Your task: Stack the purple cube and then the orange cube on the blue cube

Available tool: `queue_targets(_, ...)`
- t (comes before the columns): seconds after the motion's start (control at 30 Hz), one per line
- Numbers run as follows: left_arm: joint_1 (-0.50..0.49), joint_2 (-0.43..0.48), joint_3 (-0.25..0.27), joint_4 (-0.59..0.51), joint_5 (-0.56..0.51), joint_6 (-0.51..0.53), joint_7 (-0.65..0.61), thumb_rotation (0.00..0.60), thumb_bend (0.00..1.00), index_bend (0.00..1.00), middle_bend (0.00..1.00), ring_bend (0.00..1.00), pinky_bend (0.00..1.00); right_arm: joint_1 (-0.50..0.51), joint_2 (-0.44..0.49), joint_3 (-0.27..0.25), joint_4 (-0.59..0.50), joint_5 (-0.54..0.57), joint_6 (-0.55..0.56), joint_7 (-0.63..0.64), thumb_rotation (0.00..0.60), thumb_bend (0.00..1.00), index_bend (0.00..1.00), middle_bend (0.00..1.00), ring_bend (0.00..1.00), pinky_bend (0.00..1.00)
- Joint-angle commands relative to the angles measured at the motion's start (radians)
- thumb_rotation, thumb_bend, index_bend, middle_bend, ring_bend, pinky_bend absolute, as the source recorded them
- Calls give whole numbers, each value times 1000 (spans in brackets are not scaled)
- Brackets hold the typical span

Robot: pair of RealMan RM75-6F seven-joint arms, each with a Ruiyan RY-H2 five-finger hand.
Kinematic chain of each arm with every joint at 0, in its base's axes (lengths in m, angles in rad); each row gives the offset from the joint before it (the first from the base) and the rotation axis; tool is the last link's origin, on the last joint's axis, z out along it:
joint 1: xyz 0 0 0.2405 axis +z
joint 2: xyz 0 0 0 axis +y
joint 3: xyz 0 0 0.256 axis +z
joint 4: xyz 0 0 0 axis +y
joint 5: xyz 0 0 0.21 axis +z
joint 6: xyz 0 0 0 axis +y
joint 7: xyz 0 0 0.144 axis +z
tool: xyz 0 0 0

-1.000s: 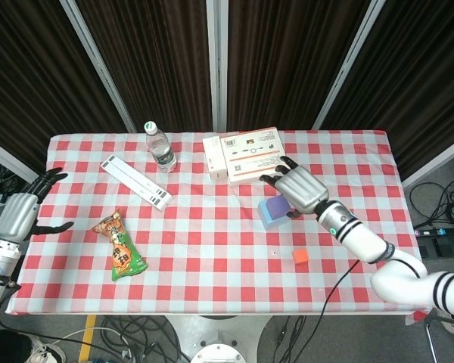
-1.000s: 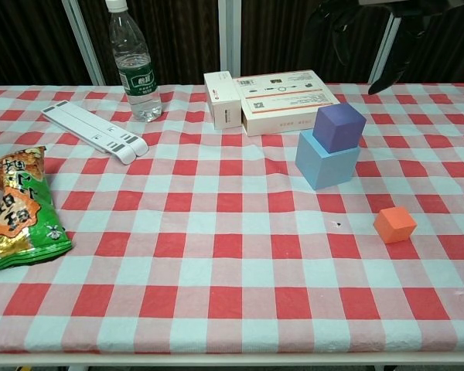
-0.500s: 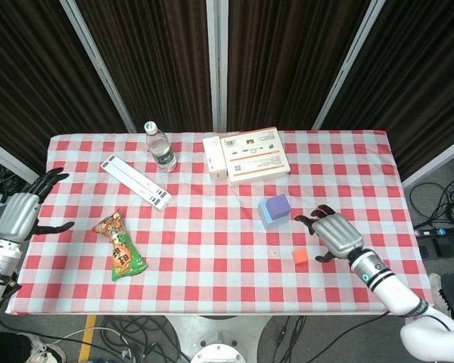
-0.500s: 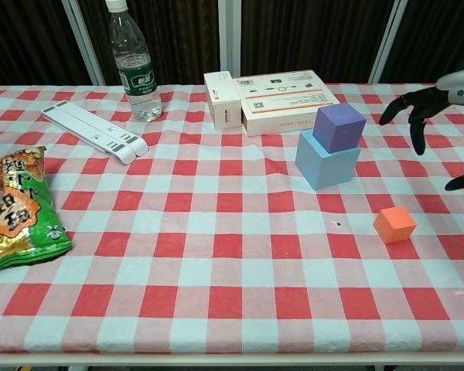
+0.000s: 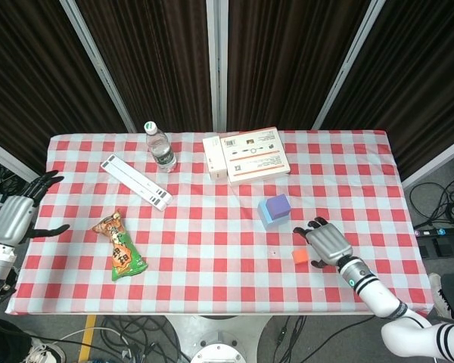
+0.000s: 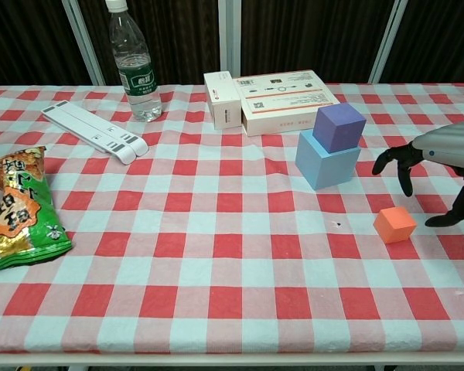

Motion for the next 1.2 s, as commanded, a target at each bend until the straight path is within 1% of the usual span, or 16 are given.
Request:
queue_targets(0.03, -2, -6, -2, 6, -1, -2, -2, 600, 0, 206, 194, 157, 288, 0, -9, 5, 8, -14, 2, -1, 600, 95, 202, 413, 179, 136)
queue_targets(0.33, -8, -16, -7, 18, -9, -13, 2, 600, 0, 206, 195, 157, 288, 13, -46, 12, 46, -23, -34, -1, 600, 95, 202, 418, 180, 136)
queue_targets(0.57, -9, -18, -5, 28, -8, -13, -10, 600, 0, 206, 194, 157, 288, 21, -60, 12, 52, -35, -55, -3, 600, 96, 205, 420, 180, 136)
queue_targets(0.8, -10, -21, -3, 37, -6, -15, -18, 600, 0, 206, 194, 157, 288, 23, -67, 9, 60, -15, -74, -19, 600, 96, 206, 427, 180, 136)
queue_targets(1.07, -8, -20, -1, 37, -6, -16, -24, 600, 0, 206, 194, 157, 288, 24, -86, 17, 76, 9, -77, -25, 600, 125, 275, 466, 211, 154)
queue_targets(1.2, -7, -19, 0, 39, -7, -16, -26, 600, 0, 206, 195, 157, 288, 23, -90, 18, 79, 7, -77, -21, 600, 141, 292, 478, 222, 160)
